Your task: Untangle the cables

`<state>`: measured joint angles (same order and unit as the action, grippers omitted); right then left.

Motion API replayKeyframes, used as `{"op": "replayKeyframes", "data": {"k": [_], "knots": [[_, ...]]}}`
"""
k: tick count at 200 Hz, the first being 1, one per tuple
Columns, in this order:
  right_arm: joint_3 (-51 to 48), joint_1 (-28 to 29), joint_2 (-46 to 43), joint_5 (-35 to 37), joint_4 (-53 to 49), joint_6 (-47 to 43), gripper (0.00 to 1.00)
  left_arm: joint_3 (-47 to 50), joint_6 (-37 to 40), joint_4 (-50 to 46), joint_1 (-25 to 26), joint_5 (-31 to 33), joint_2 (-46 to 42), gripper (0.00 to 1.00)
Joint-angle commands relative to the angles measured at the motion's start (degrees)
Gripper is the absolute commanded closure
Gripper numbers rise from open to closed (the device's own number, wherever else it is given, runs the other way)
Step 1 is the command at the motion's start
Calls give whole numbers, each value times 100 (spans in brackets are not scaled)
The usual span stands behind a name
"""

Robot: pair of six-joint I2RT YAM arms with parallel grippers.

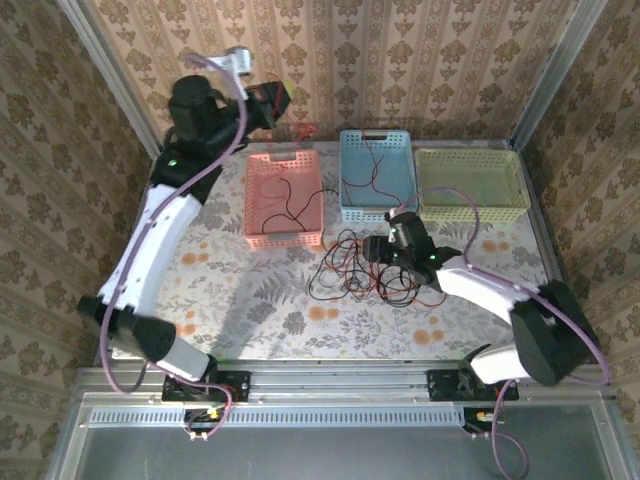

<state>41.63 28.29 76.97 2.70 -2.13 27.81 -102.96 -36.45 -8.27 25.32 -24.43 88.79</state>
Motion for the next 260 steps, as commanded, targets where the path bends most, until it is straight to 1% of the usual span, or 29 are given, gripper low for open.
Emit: {"op": "replayKeyframes", "data": {"k": [1, 21, 37, 53, 71, 91, 104, 122, 129, 137, 141, 145, 150, 152, 155, 158, 161, 174, 195, 205, 214, 234, 242, 252, 260], "knots": [[114, 44, -716, 425, -1597, 511, 31, -559, 158, 133, 294, -265, 499, 100], [117, 40, -1404, 842, -2188, 547, 30, -1228, 323, 118, 472, -251, 1237, 100], [152, -23, -1911, 1055, -2371, 511, 27, -2024, 449, 52, 605, -224, 2012, 100], [219, -99, -2241, 1172, -2513, 441, 26, -3054, 543, -147, 727, -177, 2887, 100], [318, -157, -2512, 1208, -2776, 404, 26, -4430, 651, -565, 830, -72, 4058, 100], [357, -166, -2877, 1143, -3073, 378, 25, -5496, 696, -657, 891, 172, 5155, 100], [376, -163, -3113, 1126, -3256, 344, 25, -5733, 633, -504, 889, 286, 5617, 100], [424, -165, -3394, 1161, -3504, 274, 25, -5629, 599, -388, 885, 330, 5971, 100], [454, -166, -3471, 1187, -3590, 260, 25, -5573, 600, -394, 894, 236, 6050, 100], [477, -166, -3542, 1198, -3669, 230, 25, -5502, 651, -466, 916, 135, 6107, 95], [484, -166, -3578, 1191, -3701, 219, 25, -5476, 707, -548, 928, 125, 6121, 93], [493, -166, -3598, 1202, -3732, 219, 25, -5450, 745, -639, 947, 95, 6112, 86], [502, -166, -3625, 1213, -3766, 209, 25, -5399, 820, -704, 955, 5, 6087, 70], [506, -164, -3634, 1215, -3779, 203, 25, -5379, 856, -738, 963, -34, 6068, 66], [520, -166, -3645, 1215, -3796, 199, 25, -5343, 920, -787, 970, -70, 6039, 53], [529, -166, -3659, 1213, -3810, 194, 25, -5304, 962, -861, 979, -74, 6002, 45], [538, -166, -3660, 1219, -3825, 195, 25, -5262, 1016, -912, 987, -59, 5953, 42], [563, -164, -3658, 1256, -3865, 175, 25, -4977, 1317, -1096, 1027, -10, 5611, 32], [550, -166, -3591, 1262, -3830, 168, 25, -4215, 1681, -1233, 1036, 207, 4828, 16], [532, -169, -3534, 1216, -3799, 148, 26, -3901, 1898, -1381, 1036, 277, 4424, 12], [505, -167, -3472, 1172, -3779, 148, 27, -3602, 2103, -1516, 1045, 347, 4059, 12], [473, -166, -3359, 982, -3714, 137, 33, -2604, 2315, -1564, 1049, 1068, 3122, 12], [458, -161, -3326, 812, -3652, 113, 38, -2202, 2335, -1550, 1030, 1299, 2734, 13], [430, -150, -3273, 546, -3547, 83, 44, -1617, 2331, -1488, 997, 1338, 2241, 16], [396, -125, -3199, 331, -3447, 83, 52, -1086, 2301, -1322, 997, 1343, 1799, 18]]}}
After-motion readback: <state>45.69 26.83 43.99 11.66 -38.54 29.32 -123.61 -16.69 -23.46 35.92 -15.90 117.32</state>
